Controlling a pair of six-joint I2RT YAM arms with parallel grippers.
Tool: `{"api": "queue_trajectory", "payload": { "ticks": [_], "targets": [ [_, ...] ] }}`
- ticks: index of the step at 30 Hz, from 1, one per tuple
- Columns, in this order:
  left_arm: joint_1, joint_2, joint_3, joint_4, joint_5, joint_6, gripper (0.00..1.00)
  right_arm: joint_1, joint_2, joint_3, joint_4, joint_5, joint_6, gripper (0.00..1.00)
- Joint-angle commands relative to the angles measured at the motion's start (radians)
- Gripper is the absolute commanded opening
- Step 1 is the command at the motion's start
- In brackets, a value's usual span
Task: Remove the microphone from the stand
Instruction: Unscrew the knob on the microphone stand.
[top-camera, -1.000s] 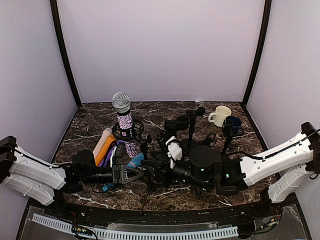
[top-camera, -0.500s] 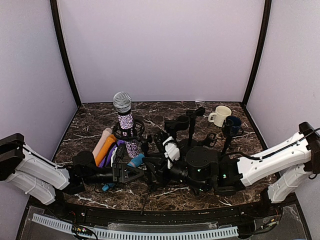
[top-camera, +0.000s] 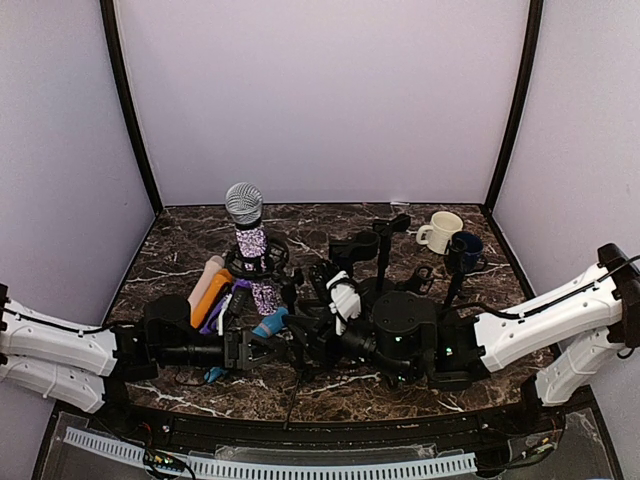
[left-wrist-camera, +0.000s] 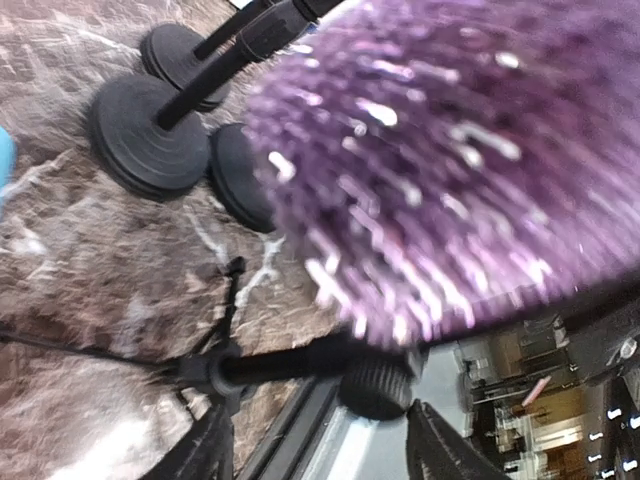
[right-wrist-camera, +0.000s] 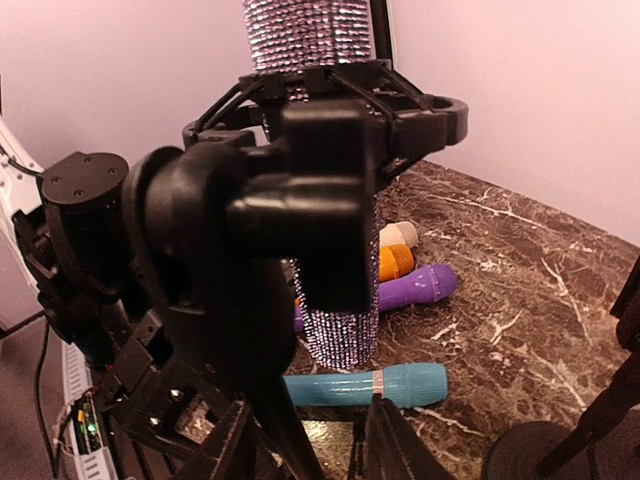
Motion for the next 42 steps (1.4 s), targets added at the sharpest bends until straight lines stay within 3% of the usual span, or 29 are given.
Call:
{"api": "queue_trajectory", "payload": {
  "ticks": [1,7,12,17,24,31,42],
  "targets": [
    [-0.004,-0.173,0.017,-0.328,-0.129,0.189,0.65,-0.005,-0.035,0.0,0.045,0.016,0.006,0.43],
    [-0.005,-0.361,0.02,-0.469,-0.161,0.358,0.66,-0.005,-0.07,-0.019,0.044,0.01,0.011,0.54],
    [-0.051,-0.447,0.066,-0.487,-0.133,0.638,0.64,-0.006,-0.122,-0.057,0.044,0.016,0.025,0.58],
    [-0.204,-0.387,0.162,-0.536,-0.303,0.863,0.58,-0.006,-0.169,-0.106,0.044,0.05,0.043,0.6],
    [-0.297,-0.204,0.256,-0.539,-0.426,1.102,0.54,-0.012,-0.206,-0.149,0.049,0.072,0.06,0.62],
    [-0.3,-0.117,0.27,-0.486,-0.463,1.219,0.55,-0.023,-0.214,-0.156,0.053,0.072,0.057,0.63],
    [-0.288,-0.05,0.297,-0.49,-0.527,1.255,0.56,-0.035,-0.217,-0.164,0.059,0.059,0.063,0.63]
  ]
}}
